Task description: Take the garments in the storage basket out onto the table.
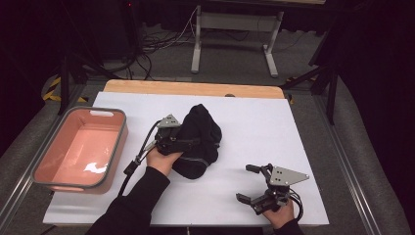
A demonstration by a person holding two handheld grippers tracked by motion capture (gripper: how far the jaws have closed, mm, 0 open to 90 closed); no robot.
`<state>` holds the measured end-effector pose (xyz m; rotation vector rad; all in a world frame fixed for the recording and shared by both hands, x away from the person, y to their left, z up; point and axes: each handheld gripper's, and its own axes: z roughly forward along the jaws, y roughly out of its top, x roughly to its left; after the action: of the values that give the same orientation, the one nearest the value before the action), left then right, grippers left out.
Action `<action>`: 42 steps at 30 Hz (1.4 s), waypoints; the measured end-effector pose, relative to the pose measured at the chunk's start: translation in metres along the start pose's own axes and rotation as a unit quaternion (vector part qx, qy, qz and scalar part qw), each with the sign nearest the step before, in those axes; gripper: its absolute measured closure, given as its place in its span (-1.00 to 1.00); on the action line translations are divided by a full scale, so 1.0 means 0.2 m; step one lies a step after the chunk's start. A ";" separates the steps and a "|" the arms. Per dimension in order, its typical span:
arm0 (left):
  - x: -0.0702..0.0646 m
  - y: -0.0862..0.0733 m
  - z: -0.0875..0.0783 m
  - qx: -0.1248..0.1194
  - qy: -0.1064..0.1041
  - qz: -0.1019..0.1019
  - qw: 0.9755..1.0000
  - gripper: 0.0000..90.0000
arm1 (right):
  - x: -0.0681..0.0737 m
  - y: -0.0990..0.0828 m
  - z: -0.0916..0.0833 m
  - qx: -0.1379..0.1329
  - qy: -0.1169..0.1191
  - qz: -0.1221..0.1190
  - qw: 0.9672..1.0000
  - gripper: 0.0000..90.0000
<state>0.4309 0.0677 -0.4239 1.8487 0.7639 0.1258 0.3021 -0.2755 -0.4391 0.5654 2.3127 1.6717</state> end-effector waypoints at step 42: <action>-0.07 0.06 -0.20 -0.015 -0.008 0.042 0.999 -1.00 | 0.01 -0.01 0.00 0.001 -0.003 0.007 1.000 -0.98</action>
<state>0.4074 0.0889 -0.3938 1.8522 0.6696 0.1754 0.3001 -0.2759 -0.4405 0.5875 2.3111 1.6722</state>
